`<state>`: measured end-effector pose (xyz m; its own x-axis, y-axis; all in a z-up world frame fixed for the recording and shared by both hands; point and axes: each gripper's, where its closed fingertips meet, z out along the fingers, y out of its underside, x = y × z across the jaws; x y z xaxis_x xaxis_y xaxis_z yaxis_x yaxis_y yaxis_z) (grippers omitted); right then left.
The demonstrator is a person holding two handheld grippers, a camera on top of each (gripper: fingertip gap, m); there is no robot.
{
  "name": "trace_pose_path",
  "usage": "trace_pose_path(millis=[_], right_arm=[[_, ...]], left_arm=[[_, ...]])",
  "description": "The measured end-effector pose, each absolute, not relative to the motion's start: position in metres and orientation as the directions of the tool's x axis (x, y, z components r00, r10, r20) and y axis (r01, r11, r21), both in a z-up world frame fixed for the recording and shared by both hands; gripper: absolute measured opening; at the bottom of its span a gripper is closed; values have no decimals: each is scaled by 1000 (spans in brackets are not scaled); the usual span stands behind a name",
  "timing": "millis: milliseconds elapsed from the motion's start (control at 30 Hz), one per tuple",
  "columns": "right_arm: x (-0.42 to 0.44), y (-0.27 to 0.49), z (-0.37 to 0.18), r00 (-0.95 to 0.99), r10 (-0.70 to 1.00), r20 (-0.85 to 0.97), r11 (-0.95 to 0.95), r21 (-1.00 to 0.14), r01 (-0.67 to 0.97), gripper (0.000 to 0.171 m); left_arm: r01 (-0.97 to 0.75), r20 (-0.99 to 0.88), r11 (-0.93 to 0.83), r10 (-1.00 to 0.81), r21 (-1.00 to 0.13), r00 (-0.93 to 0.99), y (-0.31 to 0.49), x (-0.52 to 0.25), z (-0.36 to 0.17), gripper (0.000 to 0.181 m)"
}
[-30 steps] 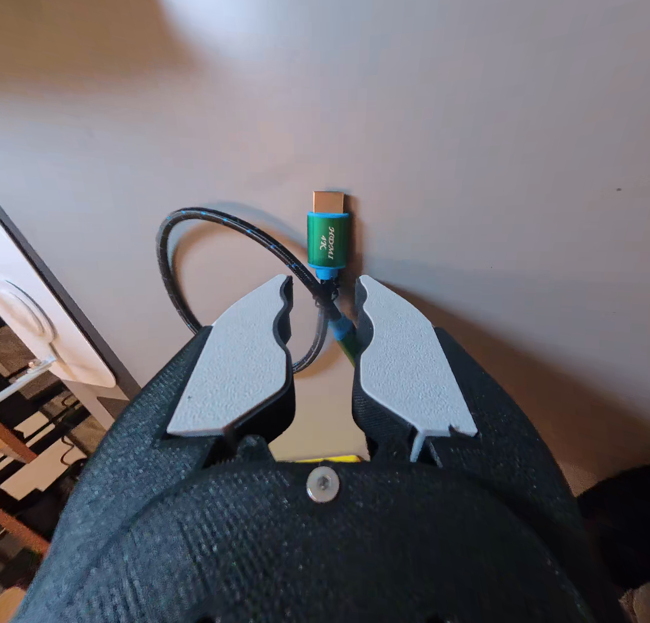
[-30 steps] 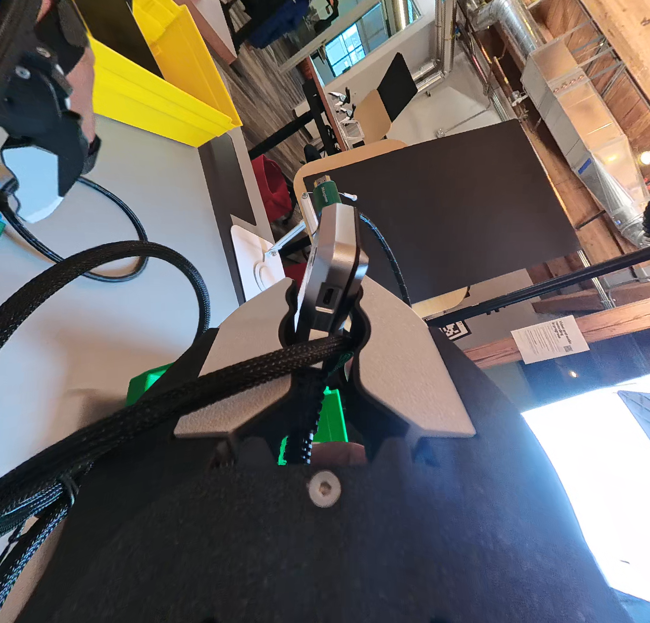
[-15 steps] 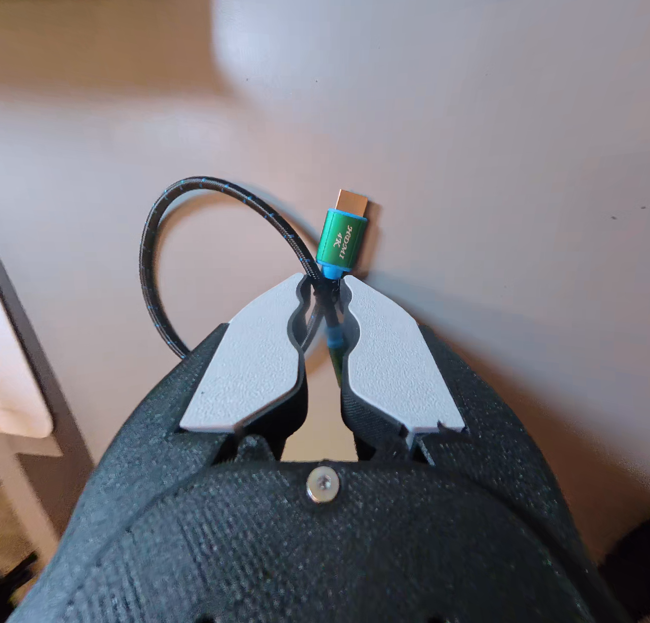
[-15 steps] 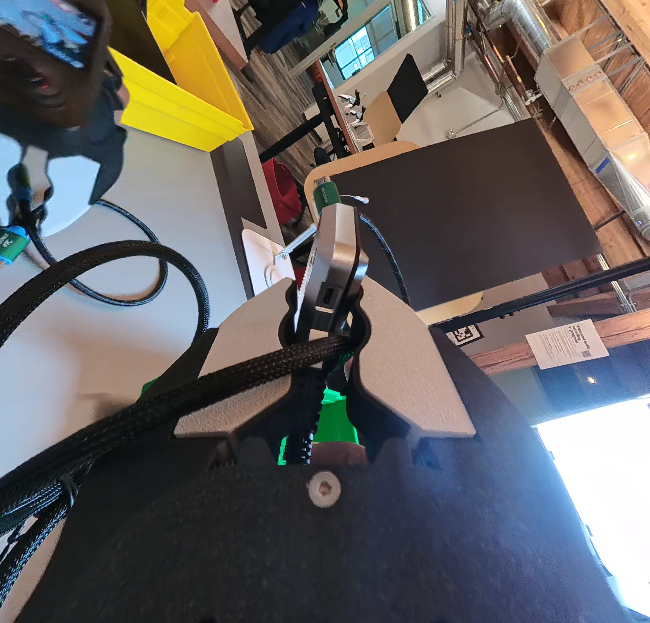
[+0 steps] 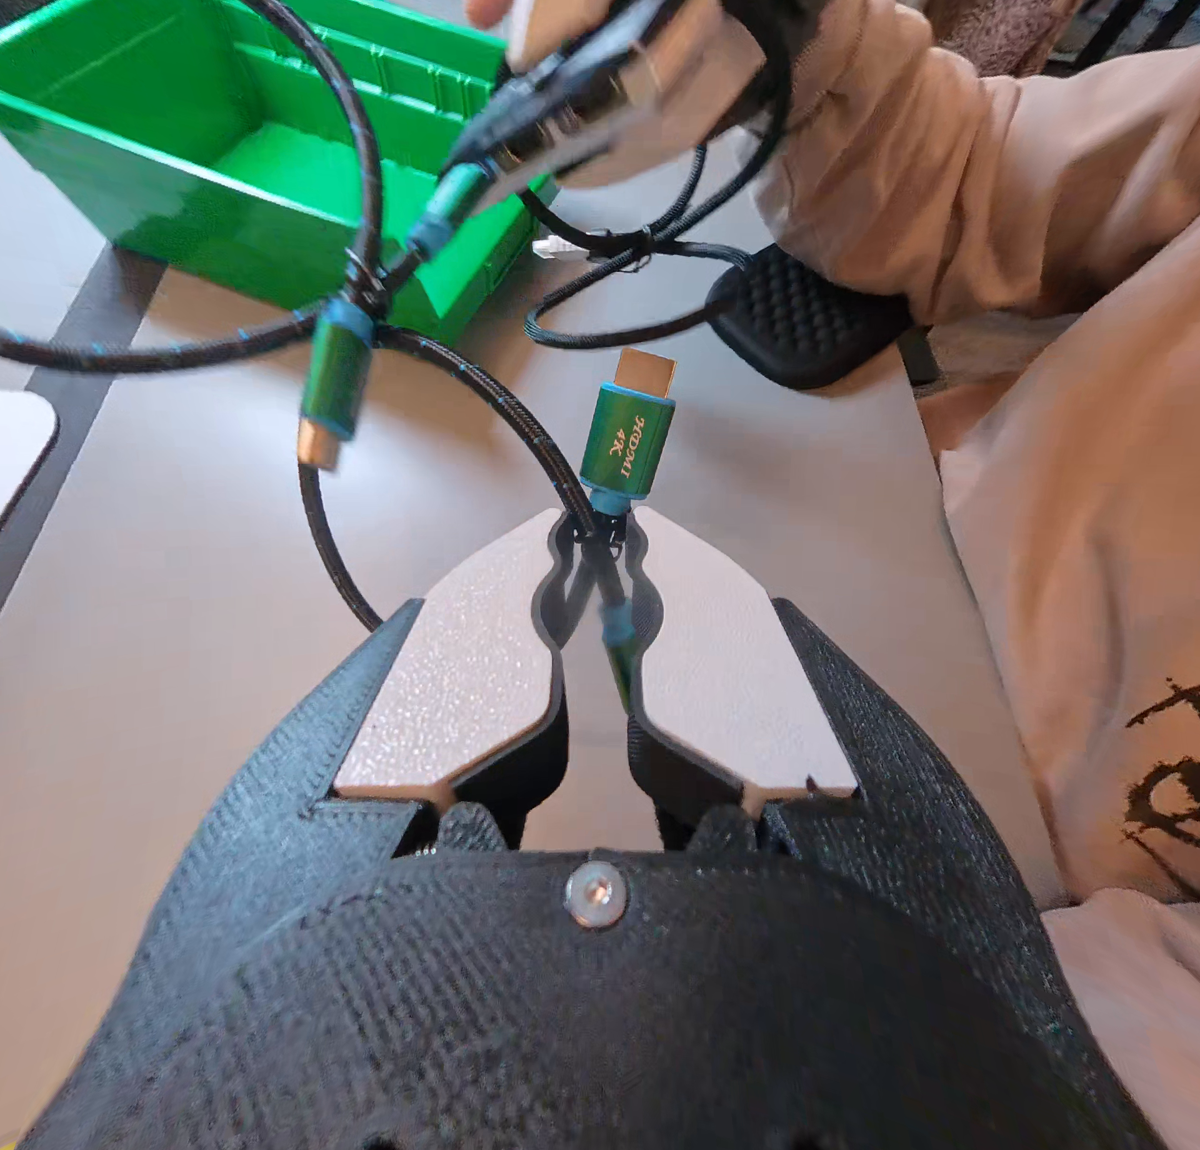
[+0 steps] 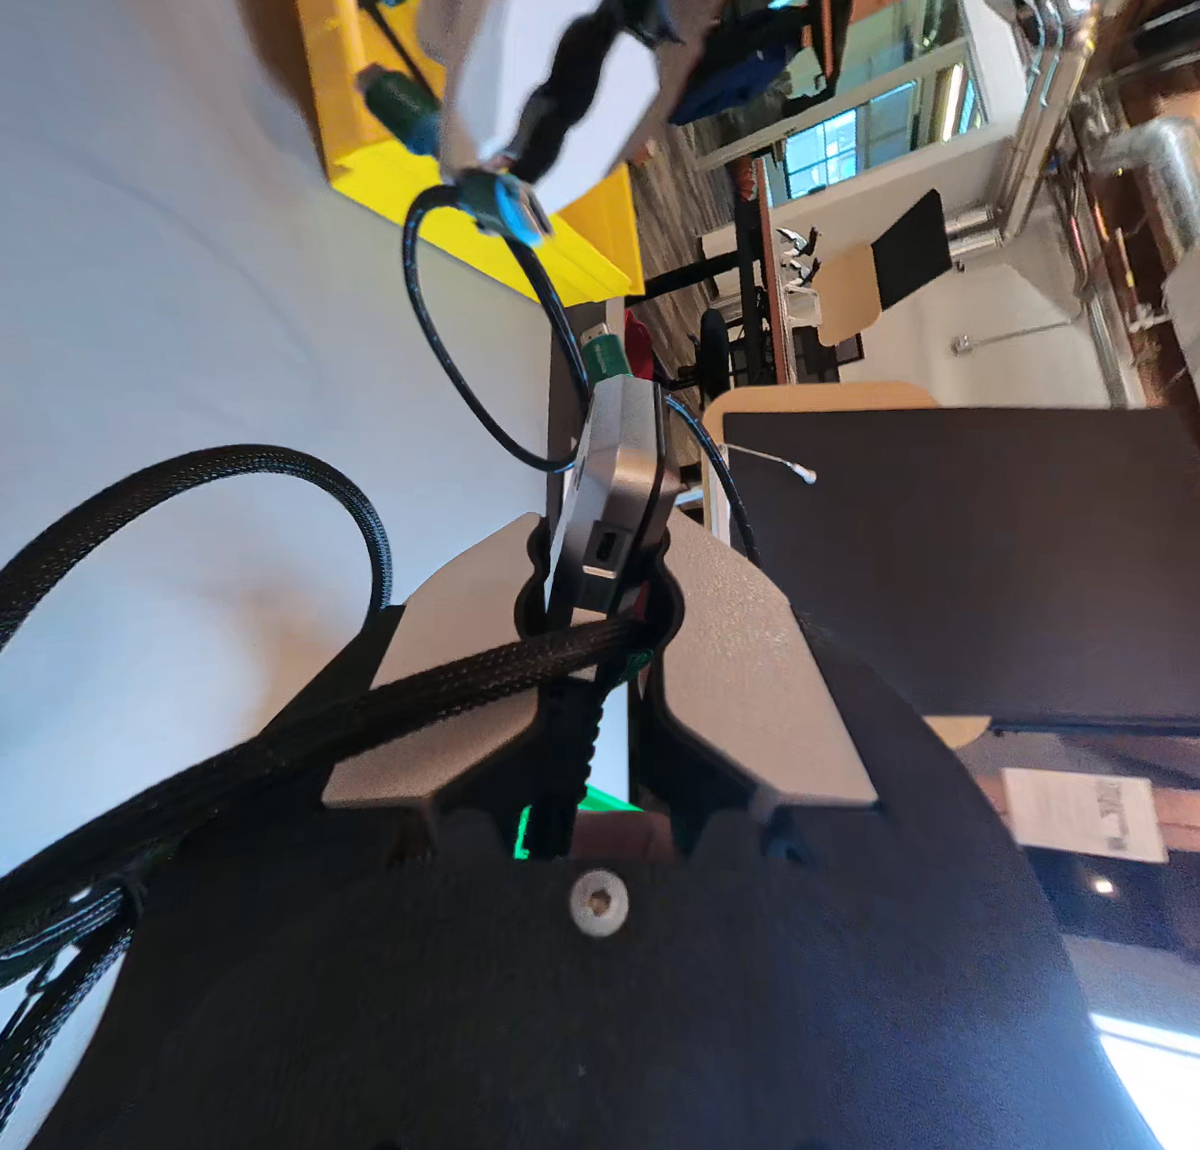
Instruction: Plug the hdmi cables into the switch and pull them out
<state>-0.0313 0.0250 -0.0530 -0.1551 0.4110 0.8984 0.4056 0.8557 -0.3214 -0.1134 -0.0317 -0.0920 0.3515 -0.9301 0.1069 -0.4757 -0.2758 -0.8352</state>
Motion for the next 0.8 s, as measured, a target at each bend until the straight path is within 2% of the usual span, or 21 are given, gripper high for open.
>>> trace_pose_path(millis=[133, 233, 367, 567, 800], right_arm=[[-60, 13, -85, -237, 233, 943, 903, -120, 413, 27], [-76, 12, -113, -267, 133, 955, 921, -19, 389, 27], [-87, 5, -136, -190, 42, 981, 954, 17, 298, 26], [-82, -29, -149, -131, -58, 990, 979, 83, 187, 26], [-74, -38, -150, -118, -87, 989, 976, 109, 191, 26]], left_arm=[[-514, 171, -406, -880, -756, 443, -24, -115, -112, 16], [-559, 216, -460, -868, -690, 447, -28, -112, -130, 16], [-658, 196, -481, -866, -579, 461, -34, -121, -154, 15], [-792, 169, -381, -924, -477, 343, -60, -118, -167, 15], [-857, 87, -338, -940, -388, 331, -65, -110, -169, 15]])
